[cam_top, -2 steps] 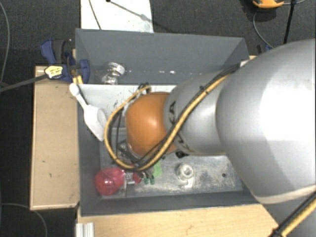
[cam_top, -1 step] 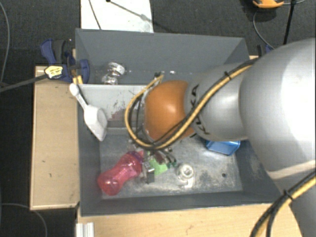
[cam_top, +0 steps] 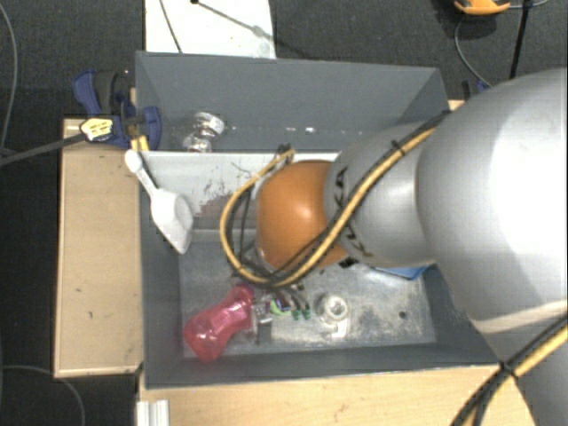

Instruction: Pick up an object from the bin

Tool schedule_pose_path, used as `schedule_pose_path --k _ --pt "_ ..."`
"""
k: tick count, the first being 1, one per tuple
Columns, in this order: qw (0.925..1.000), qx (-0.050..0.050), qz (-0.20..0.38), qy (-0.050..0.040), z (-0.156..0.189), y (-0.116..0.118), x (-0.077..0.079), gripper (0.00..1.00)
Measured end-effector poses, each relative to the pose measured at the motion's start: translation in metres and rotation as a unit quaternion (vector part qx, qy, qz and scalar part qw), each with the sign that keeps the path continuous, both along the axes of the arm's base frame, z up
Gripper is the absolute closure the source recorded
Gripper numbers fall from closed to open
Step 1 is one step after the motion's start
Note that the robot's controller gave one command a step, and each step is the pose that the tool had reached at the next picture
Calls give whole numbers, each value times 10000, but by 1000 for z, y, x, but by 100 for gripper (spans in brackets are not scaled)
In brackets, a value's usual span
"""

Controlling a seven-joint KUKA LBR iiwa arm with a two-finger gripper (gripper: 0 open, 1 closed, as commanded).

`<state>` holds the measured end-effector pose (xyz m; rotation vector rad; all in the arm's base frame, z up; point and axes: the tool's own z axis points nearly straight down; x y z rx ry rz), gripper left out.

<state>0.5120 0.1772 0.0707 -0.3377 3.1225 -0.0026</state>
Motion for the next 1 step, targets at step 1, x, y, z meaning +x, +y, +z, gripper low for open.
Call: schedule_pose_path --k 1 --pt "9989 13 478 3 0 -8 -22 0"
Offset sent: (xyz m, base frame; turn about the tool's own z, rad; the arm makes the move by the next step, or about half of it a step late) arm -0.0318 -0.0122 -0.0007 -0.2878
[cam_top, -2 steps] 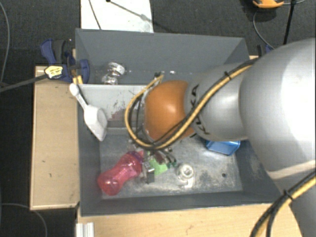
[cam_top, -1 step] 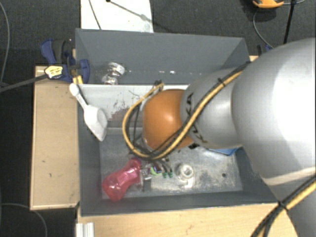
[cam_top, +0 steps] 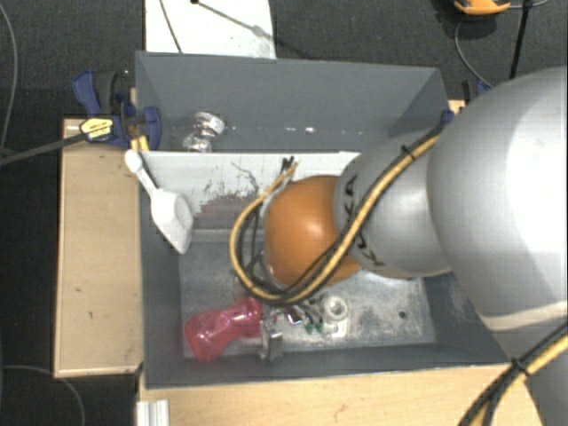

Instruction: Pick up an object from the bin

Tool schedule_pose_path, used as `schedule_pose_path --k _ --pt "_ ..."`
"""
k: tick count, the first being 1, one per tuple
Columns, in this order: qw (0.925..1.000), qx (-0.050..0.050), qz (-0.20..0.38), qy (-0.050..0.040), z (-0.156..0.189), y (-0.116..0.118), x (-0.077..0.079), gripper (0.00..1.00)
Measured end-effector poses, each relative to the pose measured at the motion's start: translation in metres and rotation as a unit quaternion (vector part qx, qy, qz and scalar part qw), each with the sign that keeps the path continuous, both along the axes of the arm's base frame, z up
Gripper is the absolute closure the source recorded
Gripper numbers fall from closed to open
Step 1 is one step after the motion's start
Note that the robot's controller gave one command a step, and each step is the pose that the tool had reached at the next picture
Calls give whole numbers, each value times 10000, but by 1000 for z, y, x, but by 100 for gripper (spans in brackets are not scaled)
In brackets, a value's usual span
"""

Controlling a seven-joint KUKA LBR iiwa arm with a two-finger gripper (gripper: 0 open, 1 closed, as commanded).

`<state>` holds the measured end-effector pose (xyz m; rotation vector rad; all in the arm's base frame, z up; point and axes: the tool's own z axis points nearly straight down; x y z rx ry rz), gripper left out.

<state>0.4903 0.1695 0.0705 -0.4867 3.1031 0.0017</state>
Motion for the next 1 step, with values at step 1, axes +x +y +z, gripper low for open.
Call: schedule_pose_path --k 1 --pt "9957 1 930 -11 0 -4 -9 100"
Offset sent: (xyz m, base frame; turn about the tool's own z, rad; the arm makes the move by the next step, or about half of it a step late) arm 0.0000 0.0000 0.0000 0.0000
